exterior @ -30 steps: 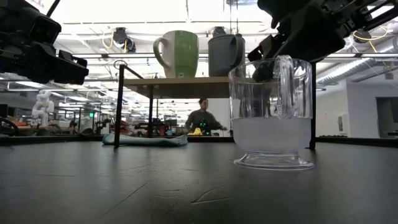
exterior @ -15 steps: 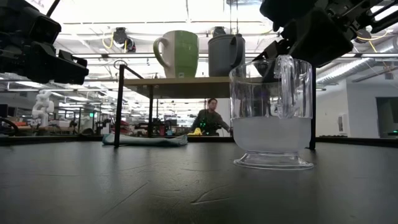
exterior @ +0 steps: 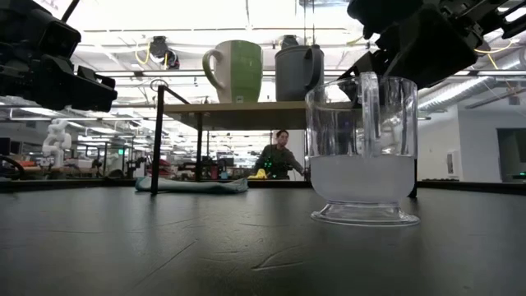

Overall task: Stack small to large cups/mugs on shelf
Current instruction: Put the transparent cup on the shelf

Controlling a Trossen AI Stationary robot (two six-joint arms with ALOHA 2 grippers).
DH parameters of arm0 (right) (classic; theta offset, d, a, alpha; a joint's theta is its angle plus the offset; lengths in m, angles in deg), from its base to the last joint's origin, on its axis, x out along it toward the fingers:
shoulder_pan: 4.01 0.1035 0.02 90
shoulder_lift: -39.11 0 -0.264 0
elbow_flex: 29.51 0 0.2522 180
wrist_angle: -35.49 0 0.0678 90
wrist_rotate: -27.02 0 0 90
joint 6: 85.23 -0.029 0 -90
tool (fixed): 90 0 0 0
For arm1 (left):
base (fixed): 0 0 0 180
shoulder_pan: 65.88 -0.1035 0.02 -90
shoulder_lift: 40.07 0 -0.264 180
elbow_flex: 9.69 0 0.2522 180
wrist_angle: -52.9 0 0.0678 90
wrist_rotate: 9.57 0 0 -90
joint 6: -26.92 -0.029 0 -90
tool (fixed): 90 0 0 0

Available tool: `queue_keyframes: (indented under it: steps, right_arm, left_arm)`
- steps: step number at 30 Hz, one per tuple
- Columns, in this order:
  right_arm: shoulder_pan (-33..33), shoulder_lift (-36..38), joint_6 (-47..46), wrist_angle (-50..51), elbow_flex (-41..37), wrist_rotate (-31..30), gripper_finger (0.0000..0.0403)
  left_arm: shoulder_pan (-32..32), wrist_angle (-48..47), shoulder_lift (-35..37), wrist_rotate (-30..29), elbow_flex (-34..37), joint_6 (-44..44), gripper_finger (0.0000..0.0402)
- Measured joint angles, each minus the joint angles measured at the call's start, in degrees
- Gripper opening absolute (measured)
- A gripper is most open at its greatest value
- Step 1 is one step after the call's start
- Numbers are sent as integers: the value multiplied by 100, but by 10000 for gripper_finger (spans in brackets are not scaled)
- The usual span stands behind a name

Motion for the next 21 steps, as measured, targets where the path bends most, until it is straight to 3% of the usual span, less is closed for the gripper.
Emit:
queue_keyframes:
  steps: [21]
  right_arm:
    - [-48, 0, 66, 24, 249, 149, 116]
  left_arm:
    - [0, -13, -1, 0, 0, -23, 42]
